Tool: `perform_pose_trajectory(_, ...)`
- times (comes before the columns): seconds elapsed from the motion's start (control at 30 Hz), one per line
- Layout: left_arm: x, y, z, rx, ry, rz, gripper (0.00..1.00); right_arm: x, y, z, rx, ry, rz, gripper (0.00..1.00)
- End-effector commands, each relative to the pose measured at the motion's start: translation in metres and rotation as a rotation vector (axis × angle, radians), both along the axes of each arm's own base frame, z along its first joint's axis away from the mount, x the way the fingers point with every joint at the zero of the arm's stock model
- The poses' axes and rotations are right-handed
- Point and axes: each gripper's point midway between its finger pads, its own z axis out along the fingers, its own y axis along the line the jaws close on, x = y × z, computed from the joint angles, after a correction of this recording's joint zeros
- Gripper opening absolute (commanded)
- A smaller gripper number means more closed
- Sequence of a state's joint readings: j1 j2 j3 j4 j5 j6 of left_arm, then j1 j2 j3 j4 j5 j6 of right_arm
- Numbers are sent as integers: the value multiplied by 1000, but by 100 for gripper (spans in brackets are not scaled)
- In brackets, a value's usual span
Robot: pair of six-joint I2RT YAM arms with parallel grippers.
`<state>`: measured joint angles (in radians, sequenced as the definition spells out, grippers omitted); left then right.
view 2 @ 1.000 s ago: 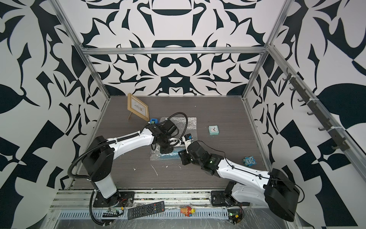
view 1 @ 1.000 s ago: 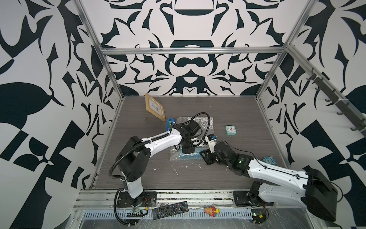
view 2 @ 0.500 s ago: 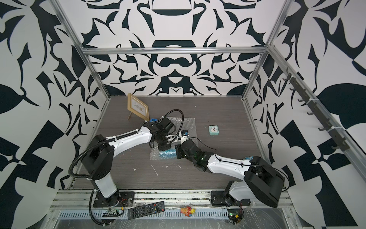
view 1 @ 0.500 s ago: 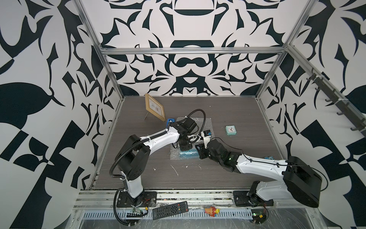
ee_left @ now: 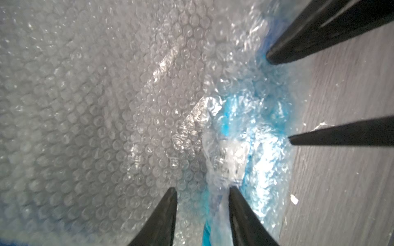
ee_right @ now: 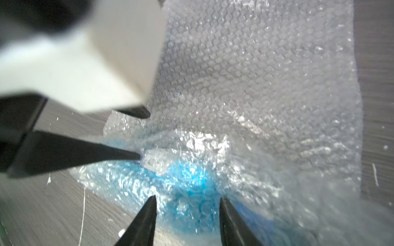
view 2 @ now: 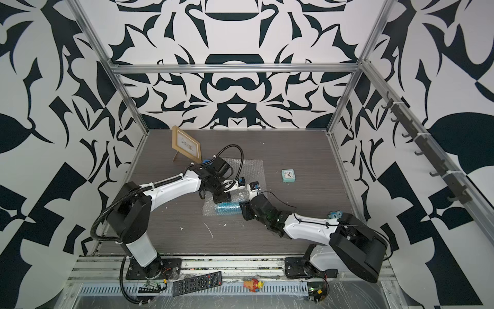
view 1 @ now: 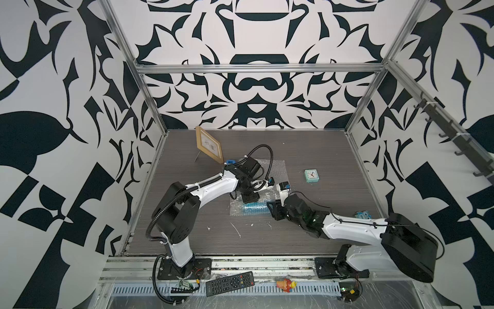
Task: Wrap wine bottles in bubble wrap
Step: Wrap the wine bottle in bubble wrap.
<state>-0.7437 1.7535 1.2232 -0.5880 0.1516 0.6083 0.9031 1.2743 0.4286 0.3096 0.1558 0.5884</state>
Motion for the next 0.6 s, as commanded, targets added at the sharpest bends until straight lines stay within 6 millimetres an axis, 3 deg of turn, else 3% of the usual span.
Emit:
perform_pose_trajectory(0.0,-8,-8,7,-69,34,-20,43,-3,2,20,53,-27,22,50)
perform_pose_trajectory(0.1,-9,-8,4,-68,48,-17,43,-3,0,19,41,-27,14,48)
perform_pose_trajectory(0.2,-9,-10,6,-74,58,-20,43,1,-3,6,-8,-7,-13,46)
perform_pose_trajectory(0.43,-6,-7,11,-67,38,-11,43,14,19,-5,-61,40,14,45)
perform_pose_trajectory(0.57,-1,-7,20,-86,23,6,42,21,21,-11,-114,64,-3,43)
